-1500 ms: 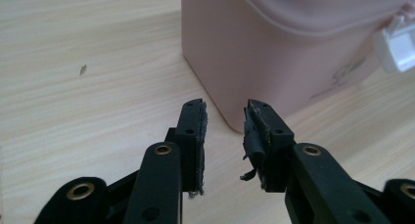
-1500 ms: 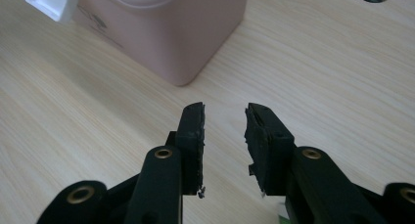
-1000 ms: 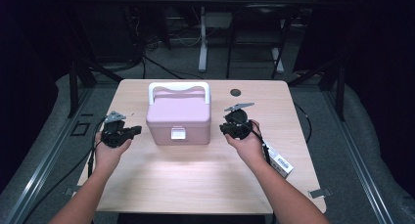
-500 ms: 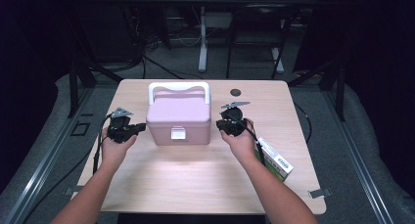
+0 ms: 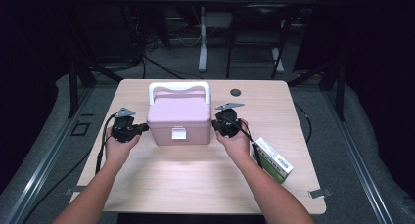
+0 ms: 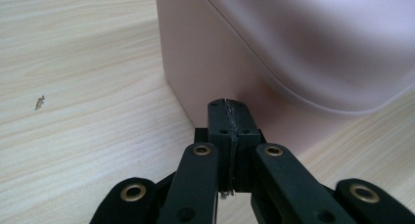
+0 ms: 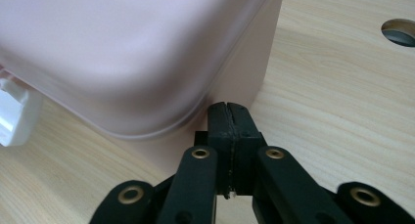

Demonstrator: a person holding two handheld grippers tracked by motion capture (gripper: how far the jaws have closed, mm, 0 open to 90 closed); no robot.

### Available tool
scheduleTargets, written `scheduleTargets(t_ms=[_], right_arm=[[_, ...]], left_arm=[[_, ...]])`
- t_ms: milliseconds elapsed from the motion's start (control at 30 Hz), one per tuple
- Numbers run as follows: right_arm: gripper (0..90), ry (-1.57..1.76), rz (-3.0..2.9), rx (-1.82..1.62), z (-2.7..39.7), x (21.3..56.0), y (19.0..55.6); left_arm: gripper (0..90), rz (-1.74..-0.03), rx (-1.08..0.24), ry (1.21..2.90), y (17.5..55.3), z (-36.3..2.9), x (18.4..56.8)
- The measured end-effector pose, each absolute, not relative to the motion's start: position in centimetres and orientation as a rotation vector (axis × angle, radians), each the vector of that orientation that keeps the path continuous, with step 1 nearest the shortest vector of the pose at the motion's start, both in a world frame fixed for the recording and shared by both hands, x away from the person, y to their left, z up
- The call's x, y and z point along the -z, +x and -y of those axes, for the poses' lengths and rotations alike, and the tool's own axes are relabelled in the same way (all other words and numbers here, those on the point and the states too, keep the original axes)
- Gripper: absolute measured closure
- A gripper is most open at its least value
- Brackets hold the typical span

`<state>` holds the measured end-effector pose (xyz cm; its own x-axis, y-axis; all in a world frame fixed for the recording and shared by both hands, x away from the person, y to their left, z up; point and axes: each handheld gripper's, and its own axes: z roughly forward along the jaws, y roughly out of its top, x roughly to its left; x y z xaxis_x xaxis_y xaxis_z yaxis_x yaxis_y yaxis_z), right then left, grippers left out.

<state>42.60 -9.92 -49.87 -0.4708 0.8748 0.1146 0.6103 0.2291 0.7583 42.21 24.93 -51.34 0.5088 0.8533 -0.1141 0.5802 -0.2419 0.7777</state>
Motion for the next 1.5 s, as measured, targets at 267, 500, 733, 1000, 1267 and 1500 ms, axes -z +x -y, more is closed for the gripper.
scheduleTargets(t_ms=[267, 500, 733, 1000, 1267, 1500], right_arm=[[90.0, 1.304, -2.16, -1.053, 9.6, 49.9, 42.2], [90.0, 1.32, -2.167, -1.066, 10.3, 50.4, 41.5], [90.0, 1.353, -2.166, -1.082, 10.9, 50.6, 40.9], [90.0, 1.352, -2.185, -1.078, 11.4, 50.5, 39.5], [90.0, 1.331, -2.204, -1.075, 11.5, 50.5, 38.3], [90.0, 1.318, -2.236, -1.068, 11.6, 50.3, 36.9]], left_arm=[[90.0, -1.146, -0.467, 1.985, 41.8, -24.5, 51.2], [90.0, -1.131, -0.455, 1.99, 41.0, -24.1, 51.2], [90.0, -1.101, -0.443, 2.004, 40.0, -23.8, 51.2], [90.0, -1.085, -0.435, 2.009, 38.8, -23.6, 51.3], [90.0, -1.102, -0.417, 1.987, 37.6, -23.7, 51.4], [90.0, -1.094, -0.398, 1.987, 36.3, -24.0, 51.4]])
